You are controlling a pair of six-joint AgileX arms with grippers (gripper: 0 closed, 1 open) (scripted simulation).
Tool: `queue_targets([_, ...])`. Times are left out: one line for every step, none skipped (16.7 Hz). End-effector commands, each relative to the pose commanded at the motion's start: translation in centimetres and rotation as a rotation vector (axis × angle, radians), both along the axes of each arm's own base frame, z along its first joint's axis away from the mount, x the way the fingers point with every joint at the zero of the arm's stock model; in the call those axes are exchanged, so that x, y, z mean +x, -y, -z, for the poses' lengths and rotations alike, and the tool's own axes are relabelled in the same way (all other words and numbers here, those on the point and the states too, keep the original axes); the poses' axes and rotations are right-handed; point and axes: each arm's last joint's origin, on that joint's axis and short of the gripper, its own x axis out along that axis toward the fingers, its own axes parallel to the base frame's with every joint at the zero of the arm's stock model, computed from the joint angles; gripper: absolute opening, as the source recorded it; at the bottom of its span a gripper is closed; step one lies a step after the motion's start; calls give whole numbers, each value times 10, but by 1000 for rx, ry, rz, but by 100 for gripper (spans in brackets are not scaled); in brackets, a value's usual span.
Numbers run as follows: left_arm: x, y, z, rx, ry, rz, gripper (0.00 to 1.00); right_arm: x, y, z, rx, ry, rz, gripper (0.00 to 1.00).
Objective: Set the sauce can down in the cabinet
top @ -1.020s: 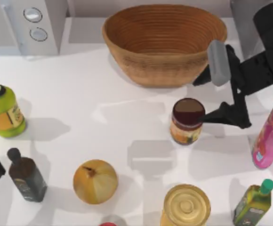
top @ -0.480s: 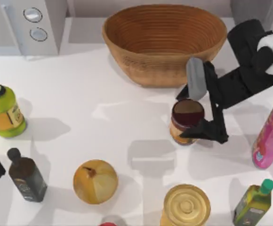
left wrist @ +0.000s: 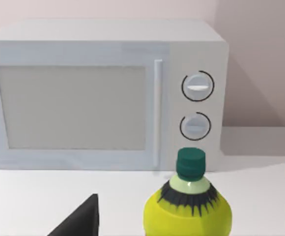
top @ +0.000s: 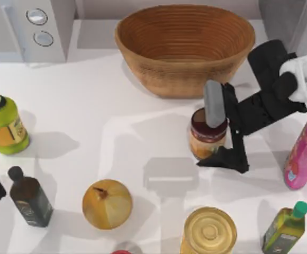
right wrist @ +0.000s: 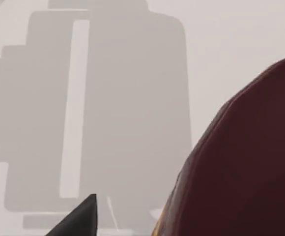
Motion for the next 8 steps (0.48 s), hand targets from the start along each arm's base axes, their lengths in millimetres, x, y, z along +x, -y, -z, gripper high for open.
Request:
queue_targets([0, 0, 0, 0, 0, 0, 100, 0, 0, 1, 0, 0, 0, 100])
queue_targets([0, 0, 0, 0, 0, 0, 100, 0, 0, 1, 0, 0, 0, 100])
queue_targets([0, 0, 0, 0, 0, 0, 100, 0, 0, 1, 0, 0, 0, 100])
queue_targets([0, 0, 0, 0, 0, 0, 100, 0, 0, 1, 0, 0, 0, 100])
queue_targets([0, 0, 0, 0, 0, 0, 100, 0, 0, 1, 0, 0, 0, 100])
queue_targets([0, 0, 0, 0, 0, 0, 100, 0, 0, 1, 0, 0, 0, 92])
queue_targets([0, 0, 0, 0, 0, 0, 100, 0, 0, 1, 0, 0, 0, 85])
queue_targets([0, 0, 0, 0, 0, 0, 100, 0, 0, 1, 0, 0, 0, 77])
